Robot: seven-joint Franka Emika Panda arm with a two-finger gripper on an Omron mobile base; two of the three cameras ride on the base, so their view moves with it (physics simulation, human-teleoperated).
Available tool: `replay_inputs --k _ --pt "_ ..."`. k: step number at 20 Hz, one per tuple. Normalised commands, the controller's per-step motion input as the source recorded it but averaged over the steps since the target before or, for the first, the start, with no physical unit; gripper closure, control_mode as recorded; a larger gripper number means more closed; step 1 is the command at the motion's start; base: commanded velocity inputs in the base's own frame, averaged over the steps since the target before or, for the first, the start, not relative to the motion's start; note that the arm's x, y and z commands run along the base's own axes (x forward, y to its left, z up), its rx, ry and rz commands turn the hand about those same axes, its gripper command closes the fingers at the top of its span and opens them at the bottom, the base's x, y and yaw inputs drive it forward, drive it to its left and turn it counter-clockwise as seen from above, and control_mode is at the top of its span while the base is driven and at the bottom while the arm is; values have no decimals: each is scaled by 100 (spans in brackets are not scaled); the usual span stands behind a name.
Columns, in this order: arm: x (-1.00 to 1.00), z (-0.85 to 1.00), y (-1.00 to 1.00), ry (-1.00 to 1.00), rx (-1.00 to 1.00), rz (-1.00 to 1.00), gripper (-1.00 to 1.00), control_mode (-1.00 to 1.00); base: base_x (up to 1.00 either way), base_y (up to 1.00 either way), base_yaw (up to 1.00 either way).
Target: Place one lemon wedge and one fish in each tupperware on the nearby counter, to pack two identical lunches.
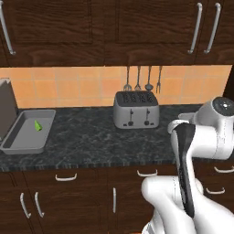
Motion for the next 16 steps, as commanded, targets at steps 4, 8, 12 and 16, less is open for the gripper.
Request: replay_inputs --k 4,8,12,16 --pt "-62 0 45 -14 -12 23 -100 -100 0 0 0" --pt "-75 -5 5 -7 -12 14 -100 100 -25 0 4" --pt "0 0 0 0 0 0 -100 100 -100 -10 5" --pt "0 0 0 0 0 0 -100 100 -63 -74 -16"
